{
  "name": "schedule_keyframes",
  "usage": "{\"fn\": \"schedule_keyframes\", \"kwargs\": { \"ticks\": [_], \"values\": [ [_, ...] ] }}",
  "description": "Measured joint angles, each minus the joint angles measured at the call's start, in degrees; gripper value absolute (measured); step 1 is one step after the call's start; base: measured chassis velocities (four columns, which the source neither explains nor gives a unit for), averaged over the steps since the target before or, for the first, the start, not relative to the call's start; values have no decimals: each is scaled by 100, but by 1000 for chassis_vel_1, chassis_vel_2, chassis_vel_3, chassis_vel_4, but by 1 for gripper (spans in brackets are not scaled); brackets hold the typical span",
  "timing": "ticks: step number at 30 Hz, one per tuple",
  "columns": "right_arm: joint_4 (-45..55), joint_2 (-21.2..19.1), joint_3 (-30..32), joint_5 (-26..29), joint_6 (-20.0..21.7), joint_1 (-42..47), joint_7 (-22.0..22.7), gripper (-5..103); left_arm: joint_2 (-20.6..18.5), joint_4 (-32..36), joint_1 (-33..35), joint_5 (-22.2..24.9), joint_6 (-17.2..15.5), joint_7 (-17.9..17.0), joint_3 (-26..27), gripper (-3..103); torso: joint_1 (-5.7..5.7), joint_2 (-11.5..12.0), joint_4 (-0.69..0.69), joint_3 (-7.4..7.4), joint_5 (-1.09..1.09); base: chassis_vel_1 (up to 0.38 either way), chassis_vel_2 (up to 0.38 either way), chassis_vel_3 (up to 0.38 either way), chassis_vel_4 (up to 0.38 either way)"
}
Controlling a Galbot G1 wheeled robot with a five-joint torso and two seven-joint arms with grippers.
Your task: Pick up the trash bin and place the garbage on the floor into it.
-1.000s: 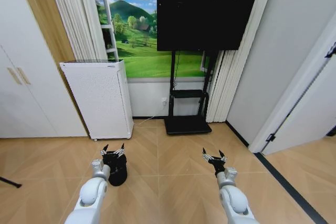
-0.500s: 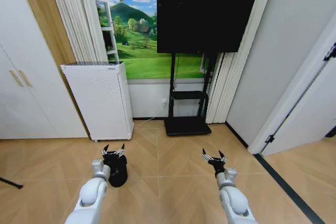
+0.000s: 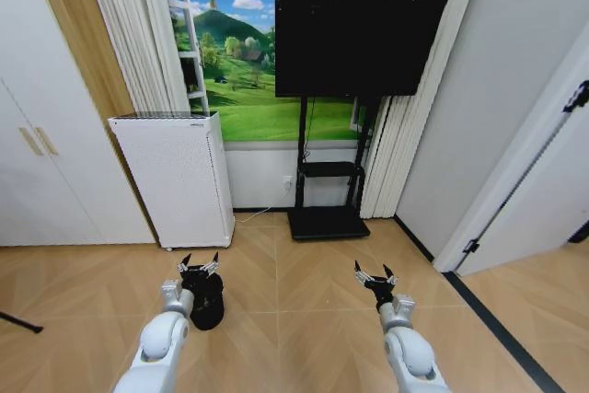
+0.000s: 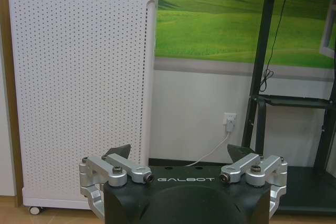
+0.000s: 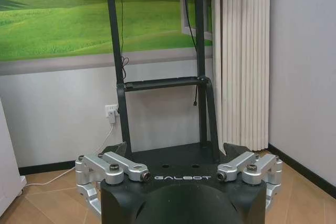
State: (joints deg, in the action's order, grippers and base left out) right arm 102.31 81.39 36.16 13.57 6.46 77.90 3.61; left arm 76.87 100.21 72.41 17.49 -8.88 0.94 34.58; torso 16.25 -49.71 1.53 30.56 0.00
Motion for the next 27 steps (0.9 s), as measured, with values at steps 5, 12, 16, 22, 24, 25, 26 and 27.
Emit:
{"fn": "schedule_keyframes", "kwargs": {
  "ticks": [5, 12, 16, 22, 24, 25, 26, 27],
  "values": [
    [63, 0, -23, -68, 145, 38, 12, 100, 31, -26, -4, 0, 37, -27, 4, 100, 4, -6, 0, 2, 0, 0, 0, 0, 0],
    [115, 23, -53, -100, 247, 55, 37, 100, 0, -25, -5, 1, 41, -30, 34, 100, 0, 11, 0, -7, 0, 0, 0, 0, 0],
    [105, 37, -72, -108, 236, 52, 50, 100, -3, -16, -3, 2, 41, -31, 35, 100, -5, 24, -1, -15, 0, 77, -60, -85, 83],
    [78, 39, -57, -109, 191, 67, 50, 100, 1, -16, -2, 2, 41, -29, 32, 100, -14, 35, 0, -22, -2, 159, -160, -168, 178],
    [71, 38, -51, -109, 182, 70, 50, 100, 2, -16, -1, 2, 39, -29, 29, 100, -15, 37, 0, -23, 0, 222, -226, -202, 220],
    [59, 35, -44, -109, 166, 71, 50, 100, 4, -16, -1, 1, 38, -29, 24, 100, -17, 39, 0, -25, 2, 246, -229, -261, 252],
    [59, 35, -44, -109, 166, 71, 50, 100, 4, -16, -1, 1, 38, -29, 24, 100, -17, 39, 0, -25, 2, 246, -229, -261, 252],
    [57, 33, -42, -108, 162, 71, 50, 100, 5, -16, -1, -1, 38, -28, 22, 100, -17, 41, 0, -25, -1, 242, -267, -261, 252]
  ]
}}
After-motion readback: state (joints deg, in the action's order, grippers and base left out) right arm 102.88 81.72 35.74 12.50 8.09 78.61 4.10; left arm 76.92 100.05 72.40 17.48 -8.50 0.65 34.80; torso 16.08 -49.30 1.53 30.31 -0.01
